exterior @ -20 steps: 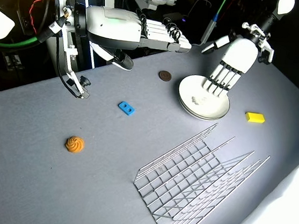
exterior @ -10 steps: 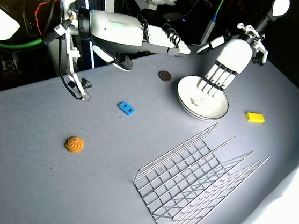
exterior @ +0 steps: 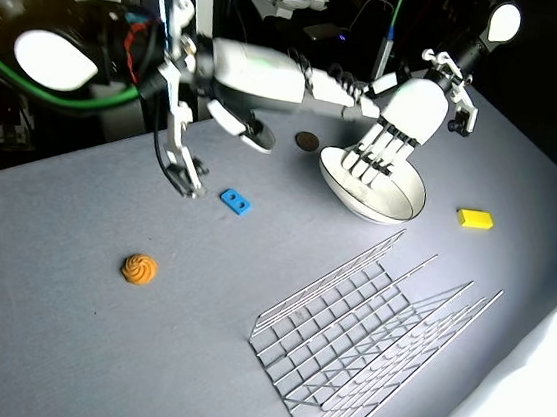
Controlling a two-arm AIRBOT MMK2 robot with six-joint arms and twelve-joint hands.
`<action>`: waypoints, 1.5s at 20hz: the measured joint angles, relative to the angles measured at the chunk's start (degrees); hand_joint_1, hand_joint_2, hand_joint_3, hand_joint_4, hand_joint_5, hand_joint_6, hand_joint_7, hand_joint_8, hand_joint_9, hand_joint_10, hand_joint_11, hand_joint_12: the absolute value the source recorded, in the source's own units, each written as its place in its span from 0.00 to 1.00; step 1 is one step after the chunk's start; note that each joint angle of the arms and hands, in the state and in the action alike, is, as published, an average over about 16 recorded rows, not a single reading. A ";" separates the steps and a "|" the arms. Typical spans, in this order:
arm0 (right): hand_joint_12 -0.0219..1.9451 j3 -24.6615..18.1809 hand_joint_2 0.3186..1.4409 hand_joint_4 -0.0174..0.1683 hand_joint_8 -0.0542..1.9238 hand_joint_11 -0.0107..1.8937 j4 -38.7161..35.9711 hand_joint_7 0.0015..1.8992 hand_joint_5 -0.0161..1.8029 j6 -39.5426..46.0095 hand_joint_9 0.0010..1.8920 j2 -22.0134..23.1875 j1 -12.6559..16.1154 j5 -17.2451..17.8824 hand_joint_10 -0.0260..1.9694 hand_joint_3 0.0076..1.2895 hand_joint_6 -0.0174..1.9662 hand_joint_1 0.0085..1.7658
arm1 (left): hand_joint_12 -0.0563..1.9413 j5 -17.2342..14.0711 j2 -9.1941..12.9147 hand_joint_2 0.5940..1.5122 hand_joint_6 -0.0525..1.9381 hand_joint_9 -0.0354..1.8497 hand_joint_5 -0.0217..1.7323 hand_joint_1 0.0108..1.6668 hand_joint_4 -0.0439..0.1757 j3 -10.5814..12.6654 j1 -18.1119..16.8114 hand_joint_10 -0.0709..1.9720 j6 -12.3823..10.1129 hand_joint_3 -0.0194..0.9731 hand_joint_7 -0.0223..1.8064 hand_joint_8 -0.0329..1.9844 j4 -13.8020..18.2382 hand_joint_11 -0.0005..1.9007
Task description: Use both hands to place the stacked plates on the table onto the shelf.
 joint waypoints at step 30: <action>0.58 25.44 0.66 0.09 0.14 0.21 -0.81 0.39 0.38 -2.44 0.43 -27.44 3.97 -4.16 0.05 0.01 0.16 0.59 | 0.04 -0.86 -1.69 0.50 0.01 0.03 0.01 0.01 0.17 1.71 -1.07 0.04 0.28 0.04 0.01 0.01 -1.45 0.01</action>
